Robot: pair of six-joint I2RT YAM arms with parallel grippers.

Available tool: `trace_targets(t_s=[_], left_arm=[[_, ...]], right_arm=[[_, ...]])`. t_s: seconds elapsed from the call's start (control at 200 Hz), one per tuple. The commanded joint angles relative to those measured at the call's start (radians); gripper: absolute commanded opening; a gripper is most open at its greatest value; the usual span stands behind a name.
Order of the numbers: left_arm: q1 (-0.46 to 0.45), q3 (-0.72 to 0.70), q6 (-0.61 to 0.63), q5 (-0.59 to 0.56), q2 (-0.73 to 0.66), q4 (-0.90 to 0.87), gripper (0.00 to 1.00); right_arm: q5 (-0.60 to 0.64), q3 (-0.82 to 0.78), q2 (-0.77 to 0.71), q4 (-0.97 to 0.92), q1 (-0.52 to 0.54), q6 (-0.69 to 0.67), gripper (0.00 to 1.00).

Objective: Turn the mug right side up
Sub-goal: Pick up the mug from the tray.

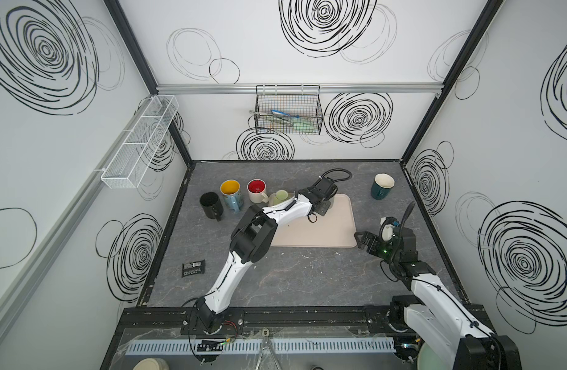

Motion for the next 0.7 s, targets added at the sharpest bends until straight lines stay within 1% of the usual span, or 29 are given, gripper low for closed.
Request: trace_targets(t_s=[0.0, 0.045, 0.09, 0.305, 0.42, 0.54, 0.695], left_arm=[[0.013, 0.023, -0.016, -0.01, 0.028, 0.035, 0.08], [0.012, 0.023, -0.026, -0.017, 0.029, 0.036, 0.09], [0.015, 0.016, -0.046, -0.023, 0.024, 0.044, 0.08], [0.043, -0.041, -0.104, 0.07, -0.01, 0.104, 0.04], [0.046, -0.053, -0.092, 0.106, -0.012, 0.114, 0.04], [0.046, -0.069, -0.087, 0.124, -0.022, 0.126, 0.07], [0.047, -0.071, -0.092, 0.147, -0.023, 0.123, 0.05]], right_arm=[[0.011, -0.016, -0.001, 0.013, -0.006, 0.007, 1.0], [0.011, -0.015, 0.002, 0.014, -0.008, 0.006, 1.0], [0.011, -0.014, 0.002, 0.015, -0.007, 0.006, 1.0], [0.028, -0.011, 0.0, 0.004, -0.011, 0.006, 1.0], [0.049, -0.011, -0.002, -0.003, -0.011, 0.013, 1.0], [0.047, -0.011, -0.003, -0.004, -0.01, 0.015, 1.0], [0.046, -0.015, -0.006, 0.0, -0.012, 0.016, 1.0]])
